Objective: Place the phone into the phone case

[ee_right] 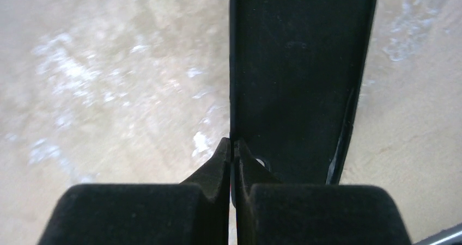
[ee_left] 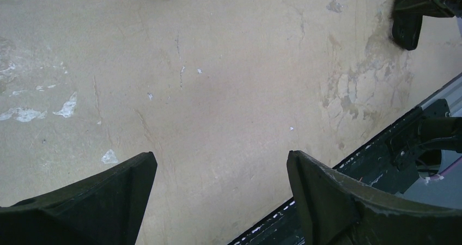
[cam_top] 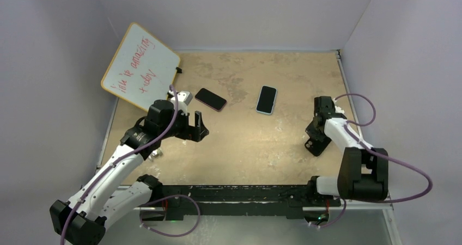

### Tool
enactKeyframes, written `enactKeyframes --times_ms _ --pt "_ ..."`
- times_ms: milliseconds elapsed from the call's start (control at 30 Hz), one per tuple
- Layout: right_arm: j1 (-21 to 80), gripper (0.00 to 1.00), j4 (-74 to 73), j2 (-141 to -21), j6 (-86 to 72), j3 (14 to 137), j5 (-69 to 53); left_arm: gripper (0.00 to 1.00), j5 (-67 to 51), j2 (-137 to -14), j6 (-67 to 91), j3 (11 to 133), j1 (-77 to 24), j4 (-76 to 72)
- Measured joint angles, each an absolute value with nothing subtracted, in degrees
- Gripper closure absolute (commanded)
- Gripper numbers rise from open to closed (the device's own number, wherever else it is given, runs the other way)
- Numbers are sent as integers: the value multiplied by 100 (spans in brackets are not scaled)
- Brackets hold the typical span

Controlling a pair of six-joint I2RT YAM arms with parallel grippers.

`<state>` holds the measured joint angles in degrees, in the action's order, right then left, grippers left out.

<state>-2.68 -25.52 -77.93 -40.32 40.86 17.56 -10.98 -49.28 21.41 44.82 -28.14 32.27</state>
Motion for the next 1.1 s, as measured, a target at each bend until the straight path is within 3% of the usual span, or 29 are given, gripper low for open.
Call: enactKeyframes --times_ms 300,667,933,1000,1100 --pt "117 100 -2373 -6755 -3710 3607 679 5 -1188 -5085 2141 4482 -2814 3225" --pt "3634 100 -1883 -6536 -4674 3507 504 4 -827 -5100 2171 4482 -2814 3275" --pt "5516 100 -1472 -8215 -5111 4370 1033 3 -209 -4569 2364 4515 -2814 3476" --pt "5725 96 -1369 -8514 -5148 4595 1107 3 -95 -4574 2421 4543 -2814 3553" --pt "5883 80 -1293 -8676 -5159 4779 1125 3 56 -4528 2473 4591 -2814 3621"
